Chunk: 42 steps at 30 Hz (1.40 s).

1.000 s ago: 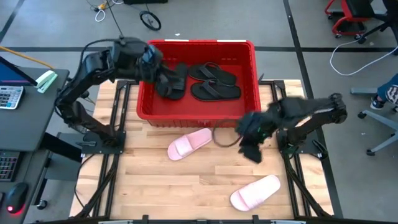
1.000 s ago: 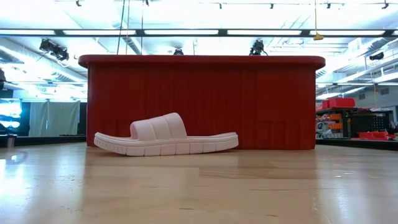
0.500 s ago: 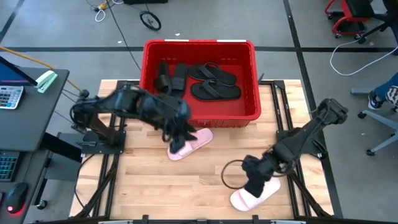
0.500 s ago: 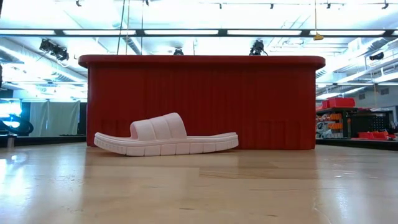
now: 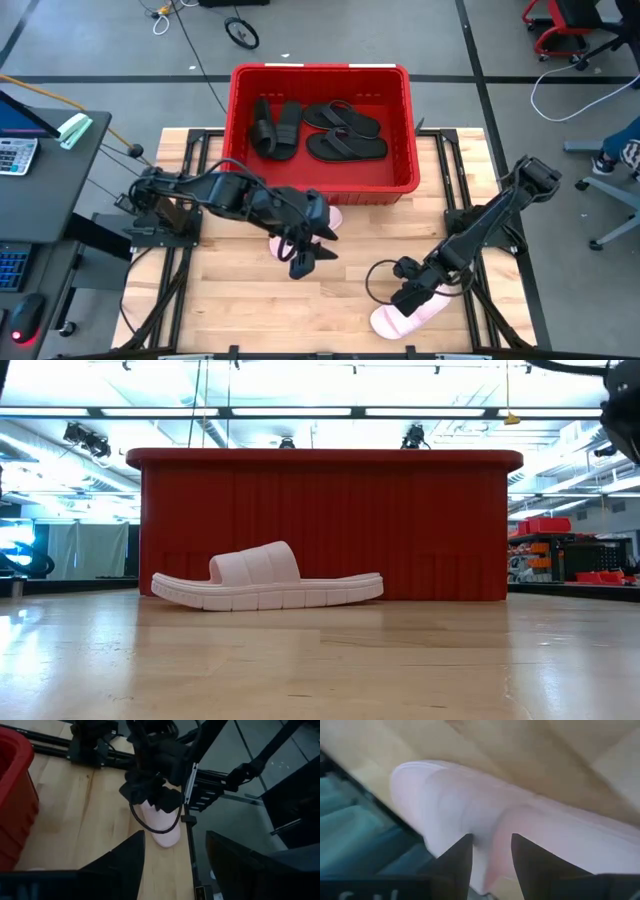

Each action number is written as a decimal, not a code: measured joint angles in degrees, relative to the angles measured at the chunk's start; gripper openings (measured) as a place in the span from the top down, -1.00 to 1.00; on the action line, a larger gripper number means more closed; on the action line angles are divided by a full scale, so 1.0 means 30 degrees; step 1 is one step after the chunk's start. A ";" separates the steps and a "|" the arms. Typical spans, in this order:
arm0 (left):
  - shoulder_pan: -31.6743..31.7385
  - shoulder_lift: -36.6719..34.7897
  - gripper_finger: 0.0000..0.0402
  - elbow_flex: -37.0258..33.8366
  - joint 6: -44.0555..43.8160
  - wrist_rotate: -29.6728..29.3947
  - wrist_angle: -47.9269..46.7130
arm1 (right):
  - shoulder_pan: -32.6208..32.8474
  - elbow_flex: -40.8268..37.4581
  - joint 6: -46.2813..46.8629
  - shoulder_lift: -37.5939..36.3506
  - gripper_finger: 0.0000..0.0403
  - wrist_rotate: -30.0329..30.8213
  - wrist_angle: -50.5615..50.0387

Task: Pick and place slides into bin
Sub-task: Put the bottom pink slide into the red bin

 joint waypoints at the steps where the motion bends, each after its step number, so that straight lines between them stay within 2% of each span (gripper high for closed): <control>1: -0.0002 -0.0021 -0.08 0.0000 -0.0002 0.0005 0.0000 | 0.0014 -0.0364 0.0178 -0.0062 0.30 0.0041 0.0865; 6: 0.0013 -0.0149 -0.09 0.0000 -0.0002 0.0000 0.0000 | 0.0014 -0.1191 0.0335 -0.0078 0.30 -0.0560 0.3626; 14: 0.0013 -0.0191 -0.02 0.0007 -0.0009 0.0000 0.0007 | 0.0605 -0.1196 0.0302 -0.0114 0.34 -0.0863 0.4972; 27: 0.0013 -0.0189 0.05 0.0007 0.0137 0.0000 0.0007 | 0.0537 -0.1196 0.0580 -0.0049 0.91 -0.0219 0.4993; 36: 0.0013 -0.0191 0.08 0.0007 0.0109 0.0007 -0.0098 | 0.0238 -0.1161 -0.0481 -0.0456 0.98 0.3191 0.7547; 42: 0.0013 -0.0324 0.19 0.0007 -0.1731 0.0015 -0.0117 | 0.0116 0.0604 -0.2687 -0.2537 0.99 0.7538 0.7560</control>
